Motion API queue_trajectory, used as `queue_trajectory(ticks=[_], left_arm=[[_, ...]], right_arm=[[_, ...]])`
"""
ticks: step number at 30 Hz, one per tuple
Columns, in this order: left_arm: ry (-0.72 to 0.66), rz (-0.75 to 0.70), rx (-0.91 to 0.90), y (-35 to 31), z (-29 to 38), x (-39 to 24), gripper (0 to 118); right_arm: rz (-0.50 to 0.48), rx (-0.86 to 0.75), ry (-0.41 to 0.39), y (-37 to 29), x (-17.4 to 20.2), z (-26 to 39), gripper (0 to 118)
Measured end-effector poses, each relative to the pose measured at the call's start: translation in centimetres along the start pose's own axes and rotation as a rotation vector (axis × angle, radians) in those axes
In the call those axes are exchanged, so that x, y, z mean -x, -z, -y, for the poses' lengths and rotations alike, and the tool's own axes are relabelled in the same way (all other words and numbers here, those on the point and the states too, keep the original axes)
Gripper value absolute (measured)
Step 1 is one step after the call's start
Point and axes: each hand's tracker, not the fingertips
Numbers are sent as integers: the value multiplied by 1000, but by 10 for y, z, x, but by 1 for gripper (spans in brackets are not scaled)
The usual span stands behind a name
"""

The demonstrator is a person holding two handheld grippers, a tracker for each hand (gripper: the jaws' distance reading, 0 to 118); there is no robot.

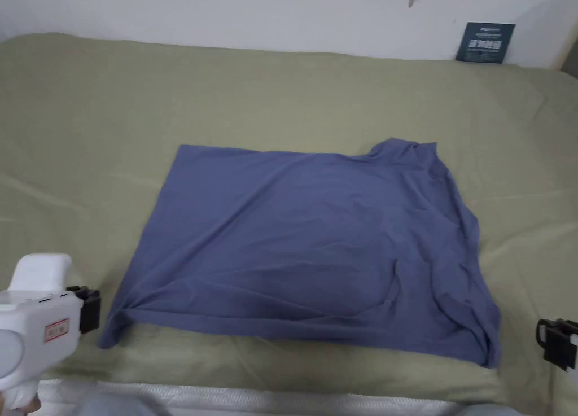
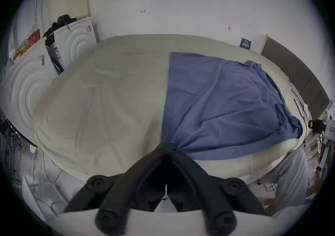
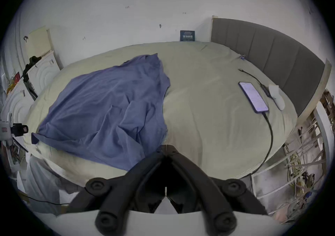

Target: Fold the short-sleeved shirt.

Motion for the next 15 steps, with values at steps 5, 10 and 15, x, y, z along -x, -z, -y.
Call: queue_trajectory(ticks=[5,10,15], left_arm=[[-22,54,26,2,3,7,0],[0,51,48,10,2,7,55],[39,46,95,21,11,0,115]], right_arm=[[18,5,-71,-4,20,0,0],[-12,30,-54,0,25,-1,0],[-16,45,-70,6,23,-2,0]])
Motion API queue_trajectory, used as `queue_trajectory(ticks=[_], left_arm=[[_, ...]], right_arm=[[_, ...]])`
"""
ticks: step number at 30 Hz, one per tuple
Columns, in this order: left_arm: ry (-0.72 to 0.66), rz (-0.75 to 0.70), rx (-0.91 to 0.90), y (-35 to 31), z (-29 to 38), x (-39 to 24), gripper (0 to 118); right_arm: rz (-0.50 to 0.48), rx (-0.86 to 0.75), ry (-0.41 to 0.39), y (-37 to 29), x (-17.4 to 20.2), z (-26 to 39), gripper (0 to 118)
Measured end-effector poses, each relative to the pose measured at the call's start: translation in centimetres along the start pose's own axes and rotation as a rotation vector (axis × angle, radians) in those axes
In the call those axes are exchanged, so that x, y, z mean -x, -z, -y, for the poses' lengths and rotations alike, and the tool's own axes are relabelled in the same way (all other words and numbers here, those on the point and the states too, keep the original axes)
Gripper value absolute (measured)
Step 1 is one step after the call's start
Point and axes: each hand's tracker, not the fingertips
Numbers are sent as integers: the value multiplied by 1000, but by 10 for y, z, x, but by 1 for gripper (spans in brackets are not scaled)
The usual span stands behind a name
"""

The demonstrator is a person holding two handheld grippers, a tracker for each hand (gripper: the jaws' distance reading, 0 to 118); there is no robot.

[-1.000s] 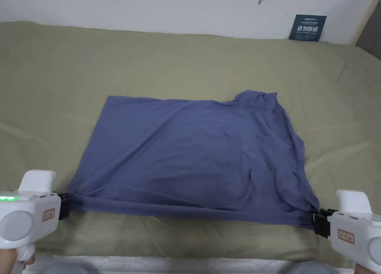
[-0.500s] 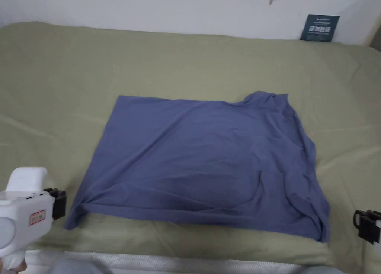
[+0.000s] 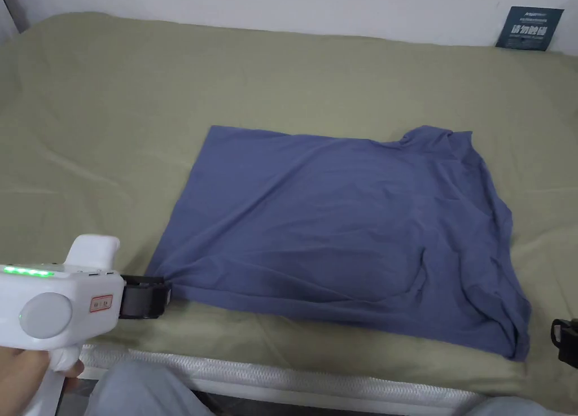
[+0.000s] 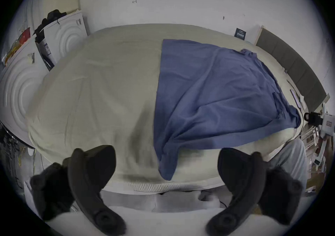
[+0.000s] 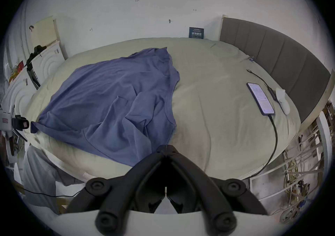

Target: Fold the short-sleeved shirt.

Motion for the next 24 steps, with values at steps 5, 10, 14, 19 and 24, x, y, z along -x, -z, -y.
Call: queue_trajectory(ticks=[5,10,14,19,24], left_arm=[[2,-17,68,29,-4,-9,62],[-15,3,67,25,-4,-9,1],[-7,-7,57,20,-6,-11,1],[-25,-6,51,20,-12,-10,1],[-25,4,5,10,-38,-8,1]], right_arm=[[-15,25,20,14,-3,-2,0],[-25,36,35,22,-9,0,76],[-60,110,16,42,-4,1,103],[-54,159,9,66,-5,8,3],[-61,86,-8,42,-11,-21,3]])
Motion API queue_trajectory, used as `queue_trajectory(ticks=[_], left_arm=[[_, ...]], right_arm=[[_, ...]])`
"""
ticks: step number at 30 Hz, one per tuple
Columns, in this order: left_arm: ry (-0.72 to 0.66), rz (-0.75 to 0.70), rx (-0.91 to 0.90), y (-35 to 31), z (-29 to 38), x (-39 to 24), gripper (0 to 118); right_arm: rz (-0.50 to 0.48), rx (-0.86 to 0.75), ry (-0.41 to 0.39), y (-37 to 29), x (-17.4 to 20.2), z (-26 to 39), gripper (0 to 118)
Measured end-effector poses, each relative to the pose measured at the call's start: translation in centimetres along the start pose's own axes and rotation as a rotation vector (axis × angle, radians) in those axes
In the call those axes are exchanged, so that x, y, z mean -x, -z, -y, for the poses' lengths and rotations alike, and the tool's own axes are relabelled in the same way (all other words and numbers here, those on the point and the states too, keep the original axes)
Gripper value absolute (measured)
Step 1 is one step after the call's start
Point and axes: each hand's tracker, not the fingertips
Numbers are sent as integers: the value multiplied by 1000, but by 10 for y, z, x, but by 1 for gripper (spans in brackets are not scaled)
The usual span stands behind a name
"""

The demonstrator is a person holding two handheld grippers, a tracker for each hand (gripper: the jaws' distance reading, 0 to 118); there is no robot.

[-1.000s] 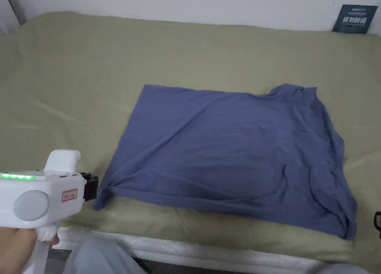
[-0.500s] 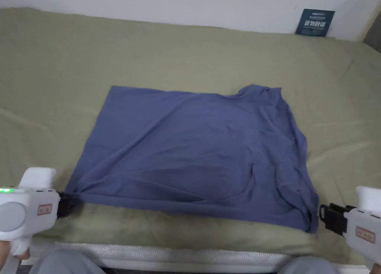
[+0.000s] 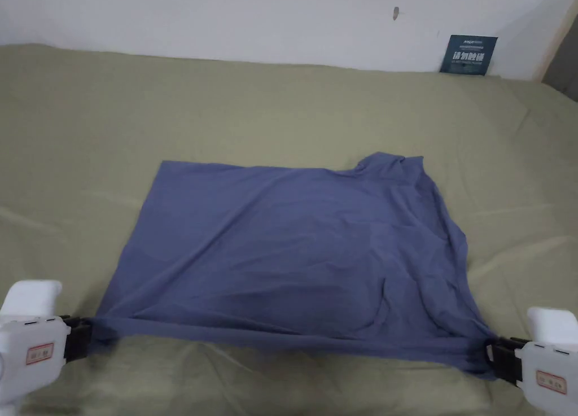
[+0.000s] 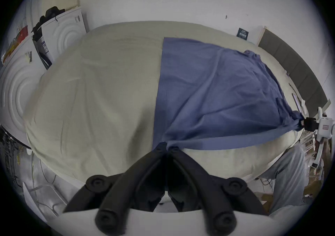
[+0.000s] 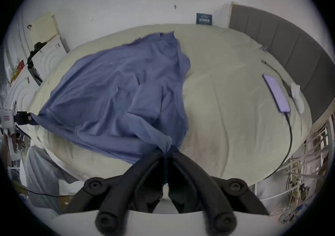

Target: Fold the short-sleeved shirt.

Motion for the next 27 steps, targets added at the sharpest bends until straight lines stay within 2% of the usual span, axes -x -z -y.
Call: queue_trajectory(ticks=[5,10,16,23,24,25,26,27], left_arm=[[10,18,-71,0,-55,-2,1],[45,-8,-76,38,-119,-7,1],[38,-24,-21,107,-170,-13,1],[46,-64,52,164,-180,-22,1],[53,-72,57,167,-179,-22,7],[56,-75,58,168,-177,-21,37],[52,-78,44,165,-174,-20,77],[40,-78,33,161,-170,-18,112]], right_arm=[[-1,-83,-6,-5,4,-58,3],[32,-109,-37,29,14,-125,3],[80,-41,-61,101,18,-181,3],[97,73,-84,165,16,-186,4],[101,79,-80,168,16,-185,9],[100,71,-73,165,16,-183,38],[98,59,-49,161,13,-180,76],[99,47,-18,155,12,-177,113]])
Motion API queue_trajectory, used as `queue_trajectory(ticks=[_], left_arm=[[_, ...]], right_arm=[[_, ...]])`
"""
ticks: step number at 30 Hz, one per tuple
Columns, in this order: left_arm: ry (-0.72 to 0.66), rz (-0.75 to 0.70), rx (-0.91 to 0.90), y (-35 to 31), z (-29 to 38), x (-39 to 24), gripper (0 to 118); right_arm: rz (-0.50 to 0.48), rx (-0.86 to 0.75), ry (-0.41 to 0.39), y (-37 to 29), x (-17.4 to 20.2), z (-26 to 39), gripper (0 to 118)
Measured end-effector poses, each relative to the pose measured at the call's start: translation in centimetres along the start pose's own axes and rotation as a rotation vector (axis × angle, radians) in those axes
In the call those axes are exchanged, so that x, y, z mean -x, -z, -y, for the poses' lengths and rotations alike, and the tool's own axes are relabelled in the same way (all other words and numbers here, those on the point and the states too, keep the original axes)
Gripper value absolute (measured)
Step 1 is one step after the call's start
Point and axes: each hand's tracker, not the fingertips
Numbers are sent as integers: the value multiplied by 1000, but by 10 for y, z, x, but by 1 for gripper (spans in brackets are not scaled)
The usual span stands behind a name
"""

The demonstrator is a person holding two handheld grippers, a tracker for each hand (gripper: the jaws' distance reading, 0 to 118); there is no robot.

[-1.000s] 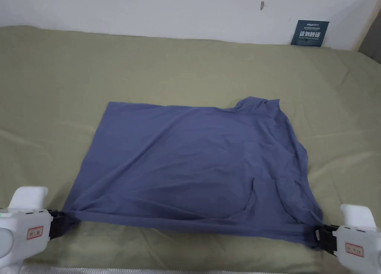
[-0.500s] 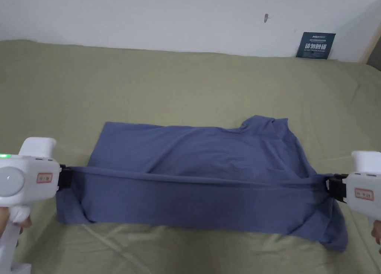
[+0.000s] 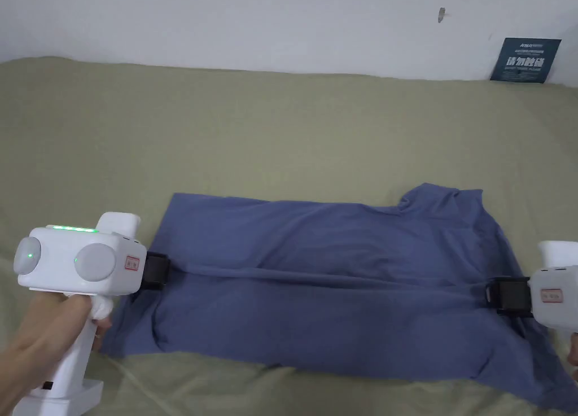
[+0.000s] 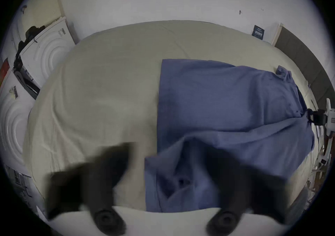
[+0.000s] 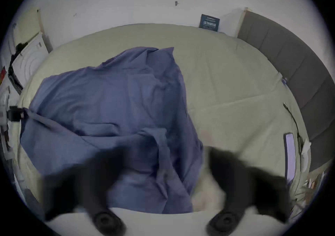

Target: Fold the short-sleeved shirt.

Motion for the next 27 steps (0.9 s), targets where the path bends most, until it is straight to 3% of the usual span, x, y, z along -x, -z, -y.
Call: queue_trajectory(ticks=[1,2,5,6,7,9,10,16,17,18,19,20,24,25,27], left_arm=[[-13,3,3,-5,4,3,118],[-44,-6,-44,-17,10,9,114],[-73,7,-50,-42,25,17,105],[-77,8,-50,-50,31,22,96],[-77,11,-50,-56,37,22,73],[-73,19,-49,-68,51,22,8],[-67,23,-43,-69,56,23,0],[-67,96,1,-74,69,14,0],[-57,93,11,-71,68,11,6],[-45,79,19,-64,72,12,32],[-42,71,27,-58,72,10,86],[-34,69,49,-49,72,8,115],[2,-7,62,-28,74,1,115],[-5,-9,72,-25,74,1,109],[-44,23,70,-27,77,6,73]], right_arm=[[-5,-3,17,-7,-3,4,113],[-13,-60,12,-10,-7,9,107],[-22,-84,41,-21,-13,19,103],[-29,-97,52,-23,-15,25,95],[-32,-97,55,-36,-18,32,65],[-38,-114,44,-38,-15,47,1],[-26,-123,37,-37,-13,52,0],[-44,-112,39,-72,-14,87,0],[-44,-103,31,-71,-12,90,0],[-44,-101,28,-74,-12,94,0],[-44,-96,25,-79,-14,97,0],[-43,-88,23,-78,-13,99,0],[-44,-64,27,-68,-14,107,0],[-45,-58,26,-67,-12,109,0],[-44,-51,17,-67,-15,109,1]])
